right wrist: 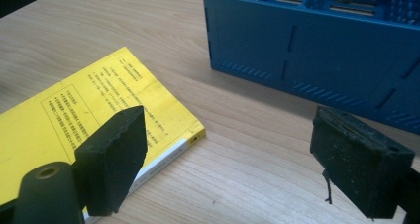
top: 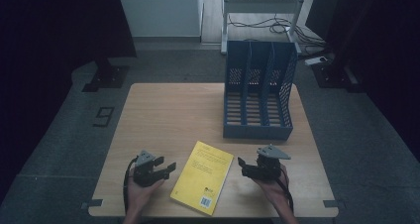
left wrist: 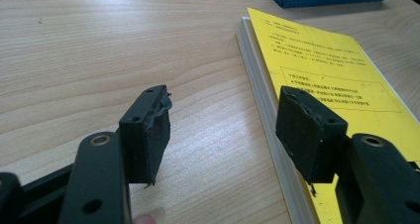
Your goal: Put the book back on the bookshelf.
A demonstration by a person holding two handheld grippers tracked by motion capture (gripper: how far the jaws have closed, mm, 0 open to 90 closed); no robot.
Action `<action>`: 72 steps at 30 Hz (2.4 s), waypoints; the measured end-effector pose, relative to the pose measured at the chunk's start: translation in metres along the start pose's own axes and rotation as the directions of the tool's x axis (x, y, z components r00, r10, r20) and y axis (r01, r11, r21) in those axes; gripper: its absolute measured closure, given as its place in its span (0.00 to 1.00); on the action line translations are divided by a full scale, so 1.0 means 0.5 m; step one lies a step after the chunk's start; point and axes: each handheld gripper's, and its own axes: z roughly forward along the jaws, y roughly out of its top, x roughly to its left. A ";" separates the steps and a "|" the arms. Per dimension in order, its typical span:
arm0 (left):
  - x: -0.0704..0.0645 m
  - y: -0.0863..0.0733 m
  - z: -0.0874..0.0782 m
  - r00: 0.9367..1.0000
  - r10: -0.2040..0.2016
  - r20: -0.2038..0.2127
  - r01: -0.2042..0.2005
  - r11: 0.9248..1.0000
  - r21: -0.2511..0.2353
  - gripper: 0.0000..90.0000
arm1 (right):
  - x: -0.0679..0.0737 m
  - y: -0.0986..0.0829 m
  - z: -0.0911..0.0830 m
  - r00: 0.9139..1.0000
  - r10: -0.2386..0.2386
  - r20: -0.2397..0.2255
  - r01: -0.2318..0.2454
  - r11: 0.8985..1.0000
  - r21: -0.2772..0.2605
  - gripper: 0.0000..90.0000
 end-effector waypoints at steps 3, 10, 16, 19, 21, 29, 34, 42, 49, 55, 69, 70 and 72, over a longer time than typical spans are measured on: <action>-0.002 0.000 0.001 1.000 0.000 0.002 0.000 1.000 0.001 0.42 | 0.006 0.002 0.005 1.000 -0.005 -0.005 0.005 1.000 0.002 0.16; -0.005 0.000 0.002 1.000 0.005 0.005 -0.005 1.000 0.000 0.42 | 0.027 0.008 0.021 0.999 -0.030 -0.018 0.030 0.999 0.014 0.16; -0.008 0.000 0.005 1.000 0.007 0.008 -0.007 1.000 0.007 0.42 | 0.043 0.007 0.039 0.999 -0.030 -0.034 0.031 0.999 0.026 0.16; -0.010 0.000 0.006 1.000 0.011 0.008 -0.011 1.000 0.009 0.42 | 0.050 0.007 0.047 0.999 -0.031 -0.040 0.033 0.999 0.032 0.16; -0.012 -0.001 0.008 1.000 0.013 0.008 -0.014 1.000 0.013 0.42 | 0.057 0.007 0.057 0.998 -0.025 -0.053 0.027 0.999 0.040 0.16; -0.015 -0.001 0.009 1.000 0.016 0.010 -0.016 1.000 0.014 0.42 | 0.080 0.000 0.085 0.997 -0.025 -0.069 0.029 0.998 0.060 0.16; -0.018 -0.001 0.011 1.000 0.023 0.011 -0.023 1.000 0.018 0.42 | 0.089 -0.012 0.098 0.997 -0.028 -0.072 0.034 0.996 0.079 0.15; -0.027 -0.002 0.019 0.999 0.038 0.016 -0.038 0.999 0.031 0.41 | 0.102 -0.033 0.116 0.996 -0.033 -0.080 0.042 0.992 0.117 0.14; -0.036 -0.004 0.025 0.999 0.047 0.023 -0.047 0.998 0.036 0.41 | 0.112 -0.049 0.128 0.996 -0.035 -0.082 0.047 0.988 0.149 0.14; -0.040 -0.004 0.029 0.998 0.053 0.029 -0.054 0.998 0.041 0.41 | 0.114 -0.057 0.135 0.996 -0.017 -0.089 0.031 0.986 0.162 0.14; -0.061 -0.010 0.048 0.996 0.073 0.045 -0.075 0.995 0.061 0.41 | 0.107 -0.057 0.144 0.994 0.042 -0.105 -0.021 0.981 0.193 0.11; -0.062 -0.010 0.050 0.996 0.071 0.049 -0.074 0.995 0.061 0.41 | 0.106 -0.057 0.144 0.993 0.046 -0.105 -0.025 0.980 0.195 0.10; -0.063 -0.011 0.053 0.996 0.063 0.064 -0.067 0.996 0.064 0.41 | 0.106 -0.057 0.145 0.993 0.046 -0.107 -0.025 0.980 0.196 0.10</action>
